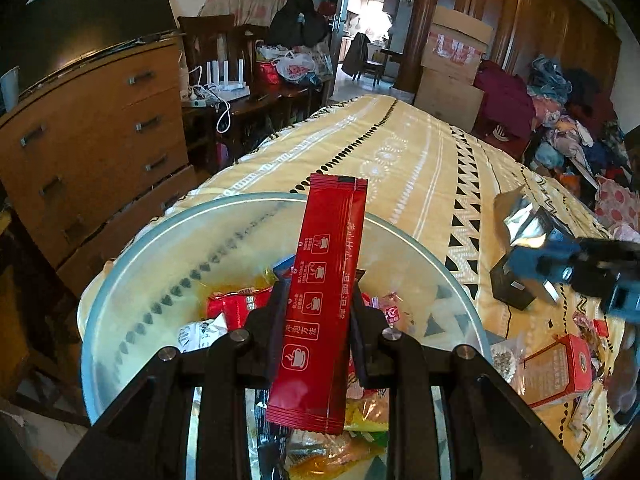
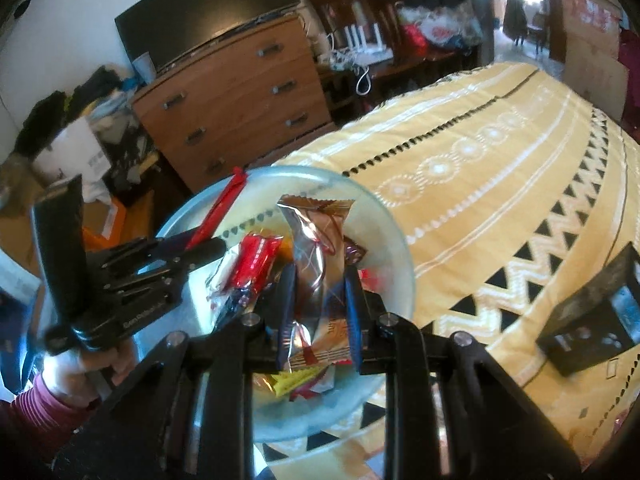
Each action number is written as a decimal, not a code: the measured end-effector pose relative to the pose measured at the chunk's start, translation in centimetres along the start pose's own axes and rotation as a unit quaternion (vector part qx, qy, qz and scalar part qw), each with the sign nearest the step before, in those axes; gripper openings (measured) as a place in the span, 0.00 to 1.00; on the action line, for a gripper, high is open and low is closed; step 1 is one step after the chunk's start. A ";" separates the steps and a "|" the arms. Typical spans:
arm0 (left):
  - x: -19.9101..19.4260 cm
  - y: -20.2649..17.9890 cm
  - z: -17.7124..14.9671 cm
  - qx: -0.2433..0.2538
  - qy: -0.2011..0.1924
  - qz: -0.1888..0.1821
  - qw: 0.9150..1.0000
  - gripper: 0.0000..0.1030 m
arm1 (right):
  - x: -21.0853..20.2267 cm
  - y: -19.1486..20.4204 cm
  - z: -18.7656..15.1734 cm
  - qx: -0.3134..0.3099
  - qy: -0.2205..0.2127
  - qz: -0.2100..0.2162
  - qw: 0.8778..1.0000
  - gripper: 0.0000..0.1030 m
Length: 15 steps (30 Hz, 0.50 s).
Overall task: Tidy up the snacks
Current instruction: 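Lower both snacks into the glass bowl and open both tools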
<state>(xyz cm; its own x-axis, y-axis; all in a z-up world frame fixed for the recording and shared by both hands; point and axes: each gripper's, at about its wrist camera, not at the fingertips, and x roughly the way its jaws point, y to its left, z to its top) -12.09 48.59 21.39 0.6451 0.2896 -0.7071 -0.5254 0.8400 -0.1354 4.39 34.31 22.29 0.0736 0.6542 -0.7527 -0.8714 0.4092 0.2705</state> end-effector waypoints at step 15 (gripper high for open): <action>3.3 -0.1 0.9 0.000 0.025 0.007 1.000 0.27 | 2.6 1.4 0.7 0.000 0.019 0.011 1.000 0.23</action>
<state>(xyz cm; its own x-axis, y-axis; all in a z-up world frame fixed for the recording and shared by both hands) -9.37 49.85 19.71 0.6101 0.2778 -0.7420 -0.5335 0.8365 -0.1254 3.66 37.07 21.09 0.0353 0.6389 -0.7685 -0.8729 0.3942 0.2876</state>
